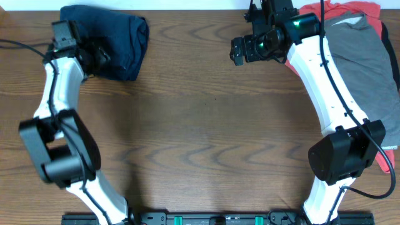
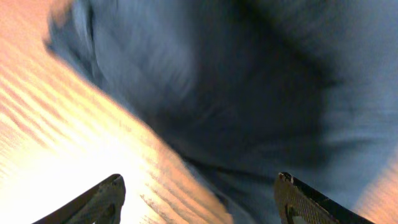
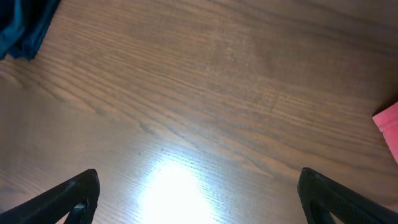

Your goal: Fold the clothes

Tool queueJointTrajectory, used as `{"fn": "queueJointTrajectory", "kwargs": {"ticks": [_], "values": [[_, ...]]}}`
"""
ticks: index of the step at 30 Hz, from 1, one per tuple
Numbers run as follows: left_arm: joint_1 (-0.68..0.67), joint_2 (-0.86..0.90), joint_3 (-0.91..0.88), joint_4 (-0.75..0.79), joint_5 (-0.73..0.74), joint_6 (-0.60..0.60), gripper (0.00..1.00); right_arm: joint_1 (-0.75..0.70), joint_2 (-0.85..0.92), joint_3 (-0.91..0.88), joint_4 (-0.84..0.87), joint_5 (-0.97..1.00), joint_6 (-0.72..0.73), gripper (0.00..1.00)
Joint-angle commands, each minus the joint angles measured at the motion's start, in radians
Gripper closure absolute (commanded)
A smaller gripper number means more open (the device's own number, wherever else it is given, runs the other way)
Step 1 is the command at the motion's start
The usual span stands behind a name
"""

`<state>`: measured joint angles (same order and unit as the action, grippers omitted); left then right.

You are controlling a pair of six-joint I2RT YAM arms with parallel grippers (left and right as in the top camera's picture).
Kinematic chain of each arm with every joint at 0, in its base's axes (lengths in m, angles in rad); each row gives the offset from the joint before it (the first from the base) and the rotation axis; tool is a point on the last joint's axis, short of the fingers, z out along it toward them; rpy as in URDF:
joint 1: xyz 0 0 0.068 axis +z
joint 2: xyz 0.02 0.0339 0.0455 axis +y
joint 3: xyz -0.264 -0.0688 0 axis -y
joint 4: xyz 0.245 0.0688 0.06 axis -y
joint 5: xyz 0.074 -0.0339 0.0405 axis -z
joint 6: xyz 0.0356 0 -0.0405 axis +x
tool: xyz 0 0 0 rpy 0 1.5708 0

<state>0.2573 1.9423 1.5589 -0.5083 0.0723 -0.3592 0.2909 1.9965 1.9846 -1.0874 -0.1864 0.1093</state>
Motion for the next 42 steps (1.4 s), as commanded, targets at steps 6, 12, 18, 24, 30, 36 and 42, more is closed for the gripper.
{"fn": "queueJointTrajectory", "kwargs": {"ticks": [6, 12, 18, 24, 30, 36, 42], "values": [[-0.002, -0.172, 0.003, 0.153, -0.001, 0.321, 0.16, -0.003, 0.003, -0.003, 0.007, -0.005, -0.014, 0.01], [-0.002, -0.045, 0.003, 0.419, 0.003, 0.367, 0.01, -0.002, 0.003, -0.003, 0.017, -0.005, -0.014, 0.01], [-0.005, 0.191, 0.003, 0.721, 0.143, 0.468, 0.02, -0.002, 0.003, -0.003, 0.002, -0.005, -0.014, 0.01], [-0.022, 0.424, 0.003, 0.838, 0.144, 0.487, 0.02, -0.002, 0.003, -0.003, -0.003, -0.005, -0.014, 0.01], [-0.025, 0.521, 0.003, 0.755, 0.144, 0.486, 0.02, -0.002, 0.003, -0.003, -0.005, -0.005, -0.014, 0.01], [-0.021, 0.417, 0.01, 0.714, 0.142, 0.485, 0.02, -0.002, 0.002, -0.002, 0.007, -0.004, -0.014, 0.01], [-0.02, 0.166, 0.042, 0.526, 0.142, 0.483, 0.02, -0.006, -0.032, 0.048, 0.004, -0.002, -0.054, 0.01]]}}
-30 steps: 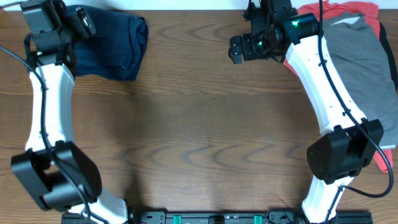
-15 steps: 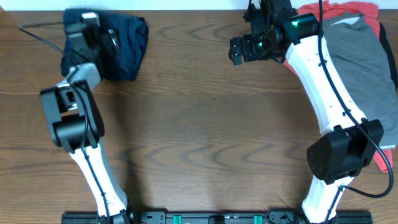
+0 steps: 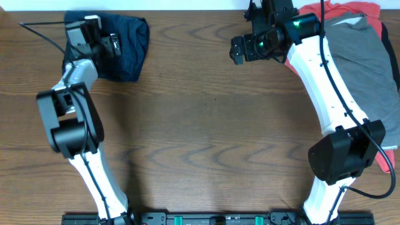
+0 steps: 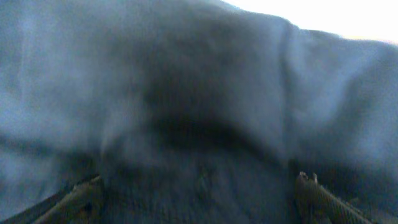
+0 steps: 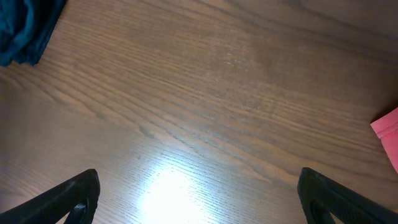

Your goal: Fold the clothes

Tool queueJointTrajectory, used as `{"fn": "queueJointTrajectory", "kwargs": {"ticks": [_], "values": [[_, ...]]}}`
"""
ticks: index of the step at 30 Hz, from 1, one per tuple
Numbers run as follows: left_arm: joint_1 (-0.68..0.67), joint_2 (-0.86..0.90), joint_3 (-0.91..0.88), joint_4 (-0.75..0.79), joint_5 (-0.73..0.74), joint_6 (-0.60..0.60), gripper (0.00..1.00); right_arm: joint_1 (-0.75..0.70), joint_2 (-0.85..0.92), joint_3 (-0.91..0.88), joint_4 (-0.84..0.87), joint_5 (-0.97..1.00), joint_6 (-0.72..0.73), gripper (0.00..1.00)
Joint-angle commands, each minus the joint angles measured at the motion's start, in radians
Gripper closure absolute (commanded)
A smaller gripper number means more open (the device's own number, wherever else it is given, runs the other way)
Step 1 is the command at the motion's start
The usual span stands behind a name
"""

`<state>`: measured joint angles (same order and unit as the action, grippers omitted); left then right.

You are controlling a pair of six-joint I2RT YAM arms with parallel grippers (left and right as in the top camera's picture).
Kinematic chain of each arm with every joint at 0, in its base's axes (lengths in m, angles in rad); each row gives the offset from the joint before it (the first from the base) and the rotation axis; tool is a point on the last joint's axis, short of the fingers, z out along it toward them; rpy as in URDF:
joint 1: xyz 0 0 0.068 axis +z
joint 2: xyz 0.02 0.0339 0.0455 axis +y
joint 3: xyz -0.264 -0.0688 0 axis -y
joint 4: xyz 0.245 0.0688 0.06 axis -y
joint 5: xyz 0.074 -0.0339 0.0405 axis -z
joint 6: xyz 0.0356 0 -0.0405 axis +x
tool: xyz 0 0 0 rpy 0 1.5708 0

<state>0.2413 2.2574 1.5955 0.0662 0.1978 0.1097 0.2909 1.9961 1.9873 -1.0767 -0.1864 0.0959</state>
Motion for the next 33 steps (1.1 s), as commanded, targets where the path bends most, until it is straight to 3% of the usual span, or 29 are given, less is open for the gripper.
{"fn": "queueJointTrajectory", "kwargs": {"ticks": [1, 8, 15, 28, 33], "values": [[-0.004, -0.202, 0.005, -0.082, 0.02, 0.0, 0.02, -0.006, -0.043, 0.063, -0.018, 0.001, -0.052, 0.01], [-0.004, -0.555, 0.005, -0.315, 0.03, -0.066, 0.02, -0.001, -0.185, 0.224, -0.172, 0.056, -0.093, 0.01], [-0.004, -0.747, 0.005, -0.327, 0.03, -0.066, 0.02, -0.002, -0.372, 0.232, -0.198, 0.056, -0.093, 0.01], [-0.004, -0.8, 0.003, -0.353, 0.03, -0.066, 0.02, -0.002, -0.499, 0.231, -0.257, 0.061, -0.096, 0.01], [-0.004, -0.799, 0.003, -0.425, 0.03, -0.066, 0.02, -0.026, -0.509, 0.168, -0.283, 0.242, -0.15, 0.01]]}}
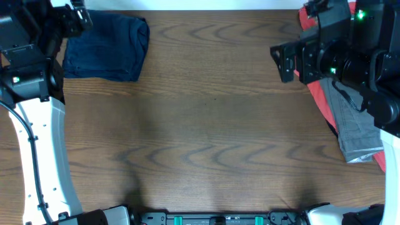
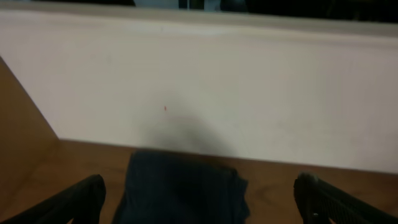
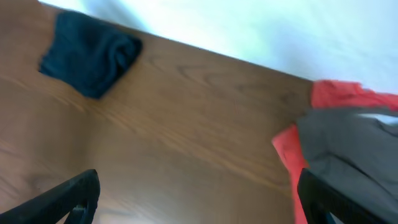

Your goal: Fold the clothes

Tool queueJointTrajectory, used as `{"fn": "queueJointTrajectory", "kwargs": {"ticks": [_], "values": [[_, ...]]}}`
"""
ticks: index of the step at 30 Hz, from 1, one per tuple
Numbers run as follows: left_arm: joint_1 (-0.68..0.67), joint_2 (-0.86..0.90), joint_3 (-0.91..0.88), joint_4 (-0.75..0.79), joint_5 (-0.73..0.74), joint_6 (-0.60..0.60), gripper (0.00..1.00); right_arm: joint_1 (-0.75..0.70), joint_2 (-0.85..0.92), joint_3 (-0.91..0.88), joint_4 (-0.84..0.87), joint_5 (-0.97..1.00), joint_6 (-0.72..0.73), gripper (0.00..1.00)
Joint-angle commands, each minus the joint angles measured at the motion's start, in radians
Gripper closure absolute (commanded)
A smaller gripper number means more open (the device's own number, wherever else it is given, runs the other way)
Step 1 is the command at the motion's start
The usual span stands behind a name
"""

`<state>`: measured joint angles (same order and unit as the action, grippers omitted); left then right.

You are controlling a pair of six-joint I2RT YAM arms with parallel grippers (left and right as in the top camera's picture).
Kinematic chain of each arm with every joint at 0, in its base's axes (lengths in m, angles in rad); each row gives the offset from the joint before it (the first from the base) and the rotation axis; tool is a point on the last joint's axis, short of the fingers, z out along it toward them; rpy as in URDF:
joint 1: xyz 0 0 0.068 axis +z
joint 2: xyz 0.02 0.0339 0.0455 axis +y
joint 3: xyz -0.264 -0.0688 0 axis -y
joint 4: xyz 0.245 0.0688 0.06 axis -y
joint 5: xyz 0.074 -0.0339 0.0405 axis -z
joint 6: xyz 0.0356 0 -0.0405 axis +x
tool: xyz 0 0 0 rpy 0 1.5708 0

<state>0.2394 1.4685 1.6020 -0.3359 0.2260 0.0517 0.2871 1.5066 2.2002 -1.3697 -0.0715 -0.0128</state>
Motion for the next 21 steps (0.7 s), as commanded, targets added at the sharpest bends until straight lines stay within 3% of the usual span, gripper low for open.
{"fn": "queueJointTrajectory", "kwargs": {"ticks": [1, 6, 13, 21], "values": [[-0.002, -0.01, -0.004, -0.037, 0.002, -0.008, 0.02, -0.026, -0.035, -0.08, 0.034, 0.158, -0.041, 0.01], [-0.002, -0.01, -0.004, -0.13, 0.002, -0.008, 0.02, -0.08, -0.217, -0.435, 0.333, 0.243, -0.039, 0.01], [-0.002, -0.01, -0.007, -0.257, 0.002, -0.008, 0.02, -0.26, -0.628, -1.104, 0.78, 0.063, -0.038, 0.01], [-0.002, -0.01, -0.008, -0.393, 0.002, -0.008, 0.02, -0.314, -1.077, -1.672, 0.981, 0.067, -0.093, 0.01]]}}
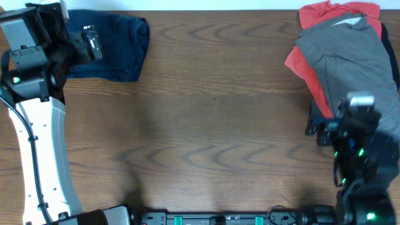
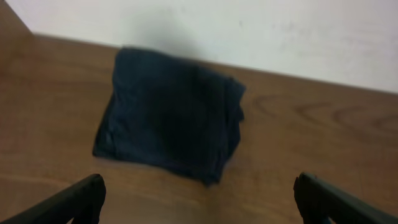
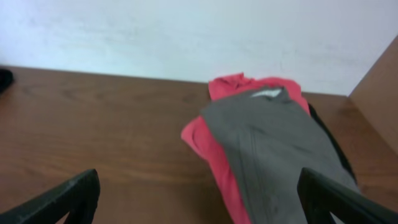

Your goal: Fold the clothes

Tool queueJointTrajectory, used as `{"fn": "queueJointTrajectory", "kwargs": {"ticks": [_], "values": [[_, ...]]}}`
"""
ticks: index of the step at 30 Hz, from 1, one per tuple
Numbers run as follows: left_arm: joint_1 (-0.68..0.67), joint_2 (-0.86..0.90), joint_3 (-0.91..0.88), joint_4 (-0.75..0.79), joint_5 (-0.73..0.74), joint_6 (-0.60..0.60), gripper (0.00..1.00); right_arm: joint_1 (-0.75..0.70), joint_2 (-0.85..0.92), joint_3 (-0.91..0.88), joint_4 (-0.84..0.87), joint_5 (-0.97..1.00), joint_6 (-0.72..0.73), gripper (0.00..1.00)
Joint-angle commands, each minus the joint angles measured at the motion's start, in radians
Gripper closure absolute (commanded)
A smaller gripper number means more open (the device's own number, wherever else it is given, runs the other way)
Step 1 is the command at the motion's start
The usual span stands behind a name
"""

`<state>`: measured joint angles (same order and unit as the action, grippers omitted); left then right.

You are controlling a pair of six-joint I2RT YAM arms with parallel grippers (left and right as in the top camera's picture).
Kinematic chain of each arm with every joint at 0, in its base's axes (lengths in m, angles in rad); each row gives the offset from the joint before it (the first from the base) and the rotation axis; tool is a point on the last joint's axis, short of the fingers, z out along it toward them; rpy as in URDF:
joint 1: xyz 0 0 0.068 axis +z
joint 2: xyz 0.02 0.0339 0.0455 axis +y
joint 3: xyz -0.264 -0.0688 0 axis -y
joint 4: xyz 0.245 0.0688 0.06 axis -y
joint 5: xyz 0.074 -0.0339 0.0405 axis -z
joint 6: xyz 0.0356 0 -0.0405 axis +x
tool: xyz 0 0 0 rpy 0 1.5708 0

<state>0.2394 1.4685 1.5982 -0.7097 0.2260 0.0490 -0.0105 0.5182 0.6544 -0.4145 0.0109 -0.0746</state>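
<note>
A folded navy garment (image 1: 115, 47) lies at the table's far left, a neat dark square in the left wrist view (image 2: 171, 121). My left gripper (image 1: 87, 40) hangs above its left edge, open and empty, clear of the cloth (image 2: 199, 208). At the far right sits a loose pile: a grey shirt (image 1: 347, 53) on a red garment (image 1: 306, 62), with black cloth under its right side (image 3: 333, 140). My right gripper (image 3: 199, 208) is open and empty, raised and drawn back near the front right, facing the pile.
The wooden table (image 1: 212, 125) stretches between the two lots of clothing. A white wall (image 3: 186, 31) runs along the table's far edge. My right arm's wrist (image 1: 353, 125) stands over the front right part of the table.
My right arm has gone from the far right by the pile to the front right, uncovering the pile. The left wrist now looks down on the navy garment instead of at the wall.
First my left gripper was open right at the navy garment, my right one open low over bare table beside the pile. Then the left sat over the garment. Later both arms were raised; now both stand back, open, the folded garment unmoved.
</note>
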Motion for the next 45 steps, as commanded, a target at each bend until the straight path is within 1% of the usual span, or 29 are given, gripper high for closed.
{"fn": "queueJointTrajectory", "kwargs": {"ticks": [1, 3, 6, 8, 12, 15, 20, 24, 45], "values": [[-0.002, -0.01, -0.004, -0.03, 0.002, -0.005, 0.02, -0.016, -0.128, -0.177, 0.046, -0.015, -0.031, 0.01], [-0.002, -0.01, -0.003, -0.049, 0.002, -0.005, 0.02, -0.016, -0.201, -0.279, 0.105, -0.016, -0.013, 0.01], [-0.002, -0.01, -0.004, -0.053, 0.002, -0.005, 0.02, -0.014, -0.285, -0.412, 0.206, -0.016, 0.06, 0.01], [-0.002, -0.01, -0.004, -0.053, 0.002, -0.005, 0.02, -0.014, -0.324, -0.476, 0.249, -0.021, 0.092, 0.01], [-0.002, -0.01, -0.004, -0.053, 0.002, -0.005, 0.02, -0.014, -0.402, -0.582, 0.298, -0.066, 0.107, 0.01], [-0.002, -0.01, -0.004, -0.053, 0.002, -0.005, 0.02, -0.014, -0.451, -0.628, 0.299, -0.085, 0.108, 0.01], [-0.002, -0.01, -0.004, -0.053, 0.002, -0.005, 0.02, -0.015, -0.518, -0.632, 0.314, -0.09, 0.107, 0.01], [-0.002, -0.01, -0.004, -0.053, 0.002, -0.005, 0.02, -0.014, -0.513, -0.649, 0.349, -0.09, 0.107, 0.01], [-0.002, -0.01, -0.004, -0.053, 0.002, -0.005, 0.02, -0.014, -0.512, -0.649, 0.348, -0.09, 0.107, 0.01]]}}
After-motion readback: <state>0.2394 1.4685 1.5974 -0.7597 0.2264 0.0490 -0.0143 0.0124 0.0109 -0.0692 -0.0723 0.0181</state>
